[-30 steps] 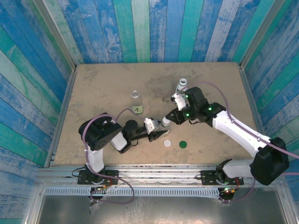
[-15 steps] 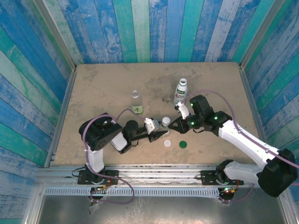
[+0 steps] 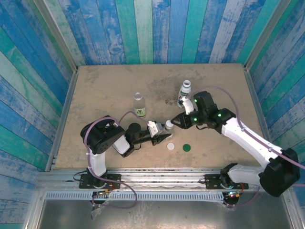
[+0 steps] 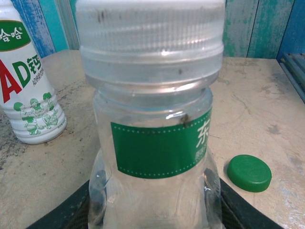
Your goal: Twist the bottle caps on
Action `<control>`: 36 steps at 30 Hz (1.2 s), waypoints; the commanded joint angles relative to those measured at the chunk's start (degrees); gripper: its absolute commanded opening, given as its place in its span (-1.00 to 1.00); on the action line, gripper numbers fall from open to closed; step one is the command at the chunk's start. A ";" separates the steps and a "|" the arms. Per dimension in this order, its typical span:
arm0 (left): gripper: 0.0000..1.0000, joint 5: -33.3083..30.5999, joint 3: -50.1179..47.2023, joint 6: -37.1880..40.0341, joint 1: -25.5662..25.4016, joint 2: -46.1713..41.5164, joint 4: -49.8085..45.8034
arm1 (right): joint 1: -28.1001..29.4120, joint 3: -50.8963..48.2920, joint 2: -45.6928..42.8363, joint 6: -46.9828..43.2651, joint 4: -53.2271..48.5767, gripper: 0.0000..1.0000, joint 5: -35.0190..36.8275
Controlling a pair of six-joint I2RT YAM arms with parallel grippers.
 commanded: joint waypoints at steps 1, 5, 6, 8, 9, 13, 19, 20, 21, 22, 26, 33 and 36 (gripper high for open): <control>-0.95 -0.31 -0.39 0.85 -0.02 1.15 -4.24 | -0.32 1.43 1.93 -1.36 0.32 -0.31 -3.37; -0.94 -0.13 -0.50 -0.53 -0.02 0.95 -3.41 | -0.24 -3.72 -0.14 -2.10 0.78 -0.46 -8.00; -0.94 -0.30 -0.56 -0.54 -0.02 0.85 -3.73 | -0.17 -5.25 -1.07 -1.68 1.14 -0.47 -9.06; -0.95 -0.55 -0.41 -0.44 0.02 0.65 -3.91 | 0.30 -8.00 -3.29 -1.28 1.51 -0.50 -11.49; -0.95 -0.72 -0.45 -0.45 -0.02 0.66 -3.85 | 0.66 -8.78 -4.40 -1.16 1.63 -0.52 -12.15; -0.96 -1.12 -0.43 -0.35 -0.02 -0.81 -4.43 | 1.61 -10.45 -10.22 -1.61 2.01 -0.61 -13.37; -0.95 -2.85 -0.40 2.72 -0.02 -6.33 -11.27 | 1.61 -9.79 -16.76 -7.35 -1.45 -0.21 -4.85; -0.96 -2.86 -1.14 2.75 -0.02 -7.76 -11.17 | 1.61 -9.23 -17.20 -9.07 -2.79 -0.12 -3.45; -0.97 -2.99 -1.29 2.87 -0.02 -9.42 -11.56 | 1.61 -8.29 -17.36 -11.08 -4.54 -0.02 -2.22; -0.97 -3.12 -1.12 3.41 -0.02 -11.27 -13.95 | 1.61 -6.96 -17.34 -13.09 -7.08 0.07 -0.59; -0.98 -7.05 -0.37 6.55 -0.28 -18.98 -25.12 | 1.61 -1.57 -16.80 -21.31 -14.27 0.43 4.18; -0.99 -2.60 0.97 8.59 -0.29 -28.12 -38.89 | 5.73 6.58 -13.13 -39.29 -23.41 0.61 6.83; -1.00 0.56 0.04 6.69 -0.28 -30.93 -39.59 | 8.53 11.69 -8.14 -45.61 -27.34 0.62 7.88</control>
